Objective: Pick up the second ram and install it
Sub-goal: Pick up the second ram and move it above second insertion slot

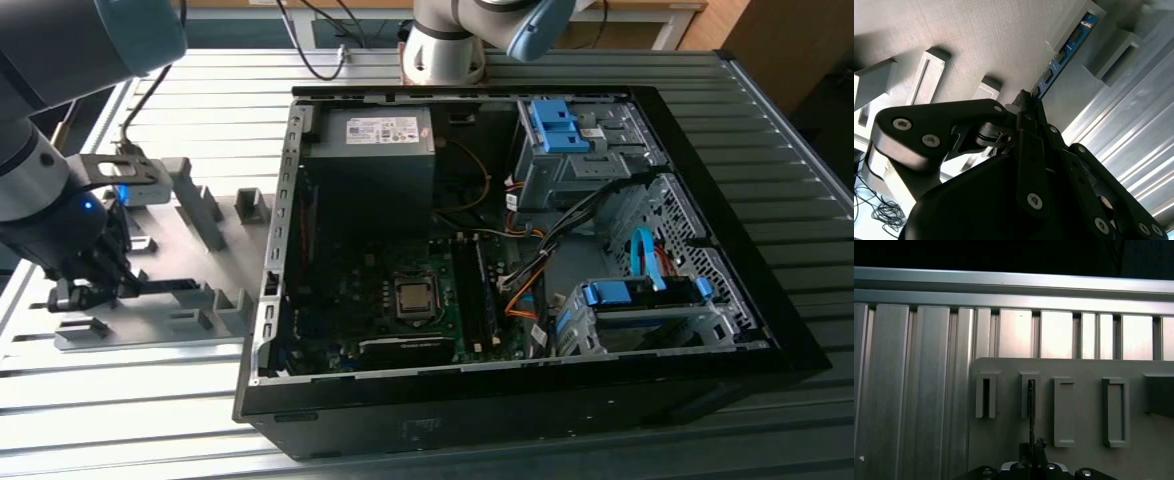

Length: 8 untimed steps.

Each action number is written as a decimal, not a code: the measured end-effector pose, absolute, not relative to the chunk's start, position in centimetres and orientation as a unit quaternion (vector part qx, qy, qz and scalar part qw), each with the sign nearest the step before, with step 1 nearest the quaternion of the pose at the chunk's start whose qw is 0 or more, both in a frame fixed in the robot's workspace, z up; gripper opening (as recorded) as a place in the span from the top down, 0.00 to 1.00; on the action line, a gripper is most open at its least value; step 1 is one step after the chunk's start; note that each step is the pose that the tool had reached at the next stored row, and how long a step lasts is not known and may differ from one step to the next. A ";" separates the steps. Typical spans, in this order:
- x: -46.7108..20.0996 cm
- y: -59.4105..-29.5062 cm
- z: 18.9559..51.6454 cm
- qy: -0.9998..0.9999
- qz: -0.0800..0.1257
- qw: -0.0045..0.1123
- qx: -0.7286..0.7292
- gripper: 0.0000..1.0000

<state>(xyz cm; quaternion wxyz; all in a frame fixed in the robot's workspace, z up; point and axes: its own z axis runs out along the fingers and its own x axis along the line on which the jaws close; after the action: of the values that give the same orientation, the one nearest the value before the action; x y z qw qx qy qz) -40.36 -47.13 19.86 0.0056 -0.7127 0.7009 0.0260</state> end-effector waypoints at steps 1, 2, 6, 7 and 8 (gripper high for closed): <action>-40.4 -47.1 19.9 0.701 0.026 0.006 -0.713 0.86; -40.4 -47.1 20.0 0.701 0.026 0.005 -0.713 0.86; -40.4 -47.1 20.2 0.701 0.026 0.006 -0.713 0.86; -40.4 -47.1 20.2 0.701 0.026 0.006 -0.713 0.86; -40.4 -47.1 20.3 0.701 0.026 0.006 -0.713 0.86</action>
<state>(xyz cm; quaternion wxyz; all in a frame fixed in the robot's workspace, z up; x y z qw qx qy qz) -40.36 -47.13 20.28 0.0057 -0.7127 0.7009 0.0260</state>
